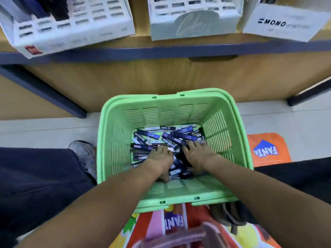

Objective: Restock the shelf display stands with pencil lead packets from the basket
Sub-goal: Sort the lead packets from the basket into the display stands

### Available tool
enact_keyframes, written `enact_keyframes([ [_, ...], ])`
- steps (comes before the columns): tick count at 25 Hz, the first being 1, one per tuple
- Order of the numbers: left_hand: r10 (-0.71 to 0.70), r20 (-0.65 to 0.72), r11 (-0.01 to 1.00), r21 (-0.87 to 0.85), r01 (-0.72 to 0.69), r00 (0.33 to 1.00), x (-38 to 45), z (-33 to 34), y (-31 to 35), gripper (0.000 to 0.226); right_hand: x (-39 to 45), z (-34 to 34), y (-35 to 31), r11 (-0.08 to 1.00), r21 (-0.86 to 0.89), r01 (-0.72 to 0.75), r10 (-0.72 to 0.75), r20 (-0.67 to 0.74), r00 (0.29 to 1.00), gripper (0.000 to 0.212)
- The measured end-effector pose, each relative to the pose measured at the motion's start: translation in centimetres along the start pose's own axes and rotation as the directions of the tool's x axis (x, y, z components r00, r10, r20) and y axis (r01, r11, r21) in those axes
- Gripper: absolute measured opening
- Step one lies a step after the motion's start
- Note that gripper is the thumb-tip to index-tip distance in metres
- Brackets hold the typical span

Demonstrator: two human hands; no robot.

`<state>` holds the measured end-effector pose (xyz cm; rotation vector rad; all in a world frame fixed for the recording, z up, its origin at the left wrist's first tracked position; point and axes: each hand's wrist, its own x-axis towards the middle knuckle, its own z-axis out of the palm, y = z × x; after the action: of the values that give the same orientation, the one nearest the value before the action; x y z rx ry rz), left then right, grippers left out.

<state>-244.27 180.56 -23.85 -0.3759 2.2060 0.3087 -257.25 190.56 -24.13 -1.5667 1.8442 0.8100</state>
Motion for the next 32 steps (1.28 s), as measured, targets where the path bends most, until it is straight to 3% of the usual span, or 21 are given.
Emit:
enact_keyframes([
  [5,-0.076,-0.077,0.996,0.047,0.080,0.994,1.3,1.6,1.3,0.101,1.0,1.3,-0.5,1.000,-0.028,-0.011,0.011,-0.001,1.000,0.120],
  [8,-0.095,-0.163,0.995,0.015,0.099,0.982,2.1,1.5,0.9,0.095,1.5,1.5,-0.3,1.000,-0.018,-0.008,0.007,-0.054,0.999,0.109],
  [12,-0.103,-0.255,0.995,-0.010,0.104,0.961,3.3,0.5,-1.0,0.075,2.3,1.1,0.8,0.989,0.150,0.014,0.007,-0.138,0.990,0.086],
  [15,-0.124,-0.299,0.988,-0.123,0.091,0.946,3.4,-0.9,-2.6,0.059,2.6,0.9,1.4,0.942,0.335,0.019,0.042,-0.174,0.984,0.086],
  [18,-0.193,-0.414,0.971,-0.212,0.111,0.890,3.0,-1.6,-3.6,0.065,2.7,0.2,2.0,0.844,0.537,-0.015,0.164,-0.230,0.959,0.084],
  [20,-0.135,-0.489,0.985,-0.164,0.060,0.862,2.8,-1.2,-3.4,0.074,2.7,-0.4,2.1,0.840,0.542,-0.026,0.204,-0.272,0.941,0.080],
  [23,-0.083,-0.451,0.988,-0.155,0.013,0.889,2.6,0.6,-2.2,0.081,2.6,-0.5,1.6,0.894,0.447,-0.019,0.139,-0.236,0.962,0.086],
  [26,-0.311,-0.390,0.895,-0.427,0.129,0.866,2.9,1.7,-1.4,0.092,2.6,0.1,1.1,0.855,0.510,-0.089,0.197,-0.160,0.967,0.089],
  [28,-0.463,-0.336,0.811,-0.535,0.238,0.820,3.2,1.8,-1.2,0.087,2.7,0.5,0.8,0.872,0.476,-0.112,0.207,-0.152,0.966,0.090],
  [30,-0.537,-0.319,0.800,-0.487,0.351,0.781,3.3,1.9,-1.0,0.075,2.9,0.9,0.4,0.892,0.438,-0.111,0.200,-0.164,0.966,0.093],
  [32,-0.554,-0.249,0.801,-0.421,0.427,0.794,3.4,2.0,-0.8,0.075,3.2,0.8,0.0,0.899,0.429,-0.087,0.178,-0.178,0.968,0.094],
])
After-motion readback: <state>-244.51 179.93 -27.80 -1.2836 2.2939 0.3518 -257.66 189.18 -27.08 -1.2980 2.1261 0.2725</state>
